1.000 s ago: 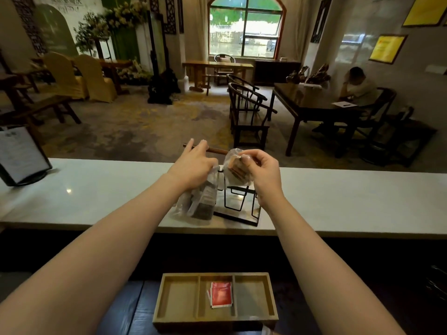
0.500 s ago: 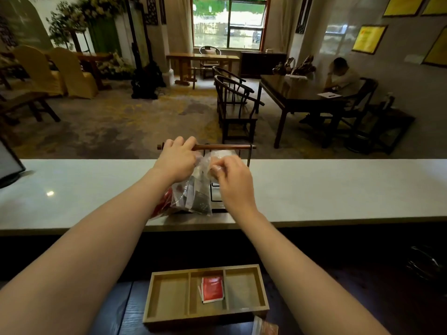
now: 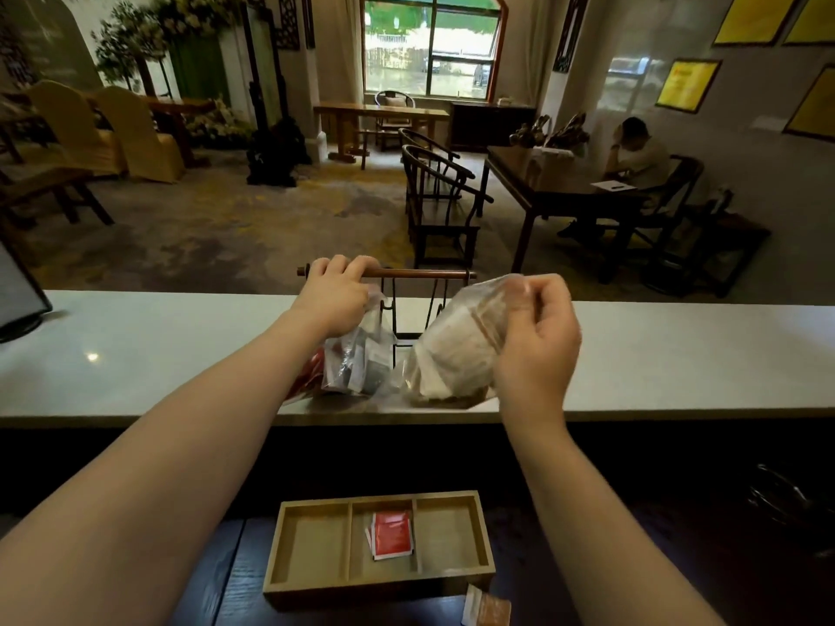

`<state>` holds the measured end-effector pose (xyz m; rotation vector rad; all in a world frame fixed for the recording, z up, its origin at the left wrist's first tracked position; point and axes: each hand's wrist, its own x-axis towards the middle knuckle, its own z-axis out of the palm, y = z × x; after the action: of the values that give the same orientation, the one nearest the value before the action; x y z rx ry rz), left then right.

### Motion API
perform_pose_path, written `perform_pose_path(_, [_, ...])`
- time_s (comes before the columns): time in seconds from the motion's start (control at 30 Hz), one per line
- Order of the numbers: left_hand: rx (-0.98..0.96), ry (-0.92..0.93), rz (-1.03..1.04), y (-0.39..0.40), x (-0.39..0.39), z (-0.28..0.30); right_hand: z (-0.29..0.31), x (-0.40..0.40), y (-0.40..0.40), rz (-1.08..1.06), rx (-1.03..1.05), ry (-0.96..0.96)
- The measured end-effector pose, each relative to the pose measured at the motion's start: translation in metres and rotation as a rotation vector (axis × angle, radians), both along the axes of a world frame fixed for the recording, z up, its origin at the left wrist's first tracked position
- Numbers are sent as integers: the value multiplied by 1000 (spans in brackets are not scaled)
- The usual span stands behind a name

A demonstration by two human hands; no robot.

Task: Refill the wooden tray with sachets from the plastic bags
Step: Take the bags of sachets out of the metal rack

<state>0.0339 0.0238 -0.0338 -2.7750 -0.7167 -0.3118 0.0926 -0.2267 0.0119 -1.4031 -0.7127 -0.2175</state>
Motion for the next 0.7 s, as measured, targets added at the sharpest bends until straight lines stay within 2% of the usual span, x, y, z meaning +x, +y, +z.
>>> perform_pose_path(0.1, [-77,-25,-26,-2,-5,4,-2,11,-13,230,61,547])
perform_pose_path(0.17, [-136,-79,-37,-5,-11,3,-11,11,-23,391,147,788])
perform_pose_path(0.23, [-197,-182,-60,-11,-20,2,-23,12,-30,466,184,899])
perform_pose_path(0.33, [-308,-466,-90,-29,-37,3,-41,14,-37,478,157,1007])
perform_pose_path(0.53, [-351,-981,-100,-85,-83,16,-84,4,-47,477,150,1312])
perform_pose_path(0.6, [-389,-1069,-83,-109,-102,14,-101,-4,-50,454,164,1449])
perform_pose_path(0.7, [-517,-1097,14,-143,-126,-15,-126,-23,-57,374,138,1589])
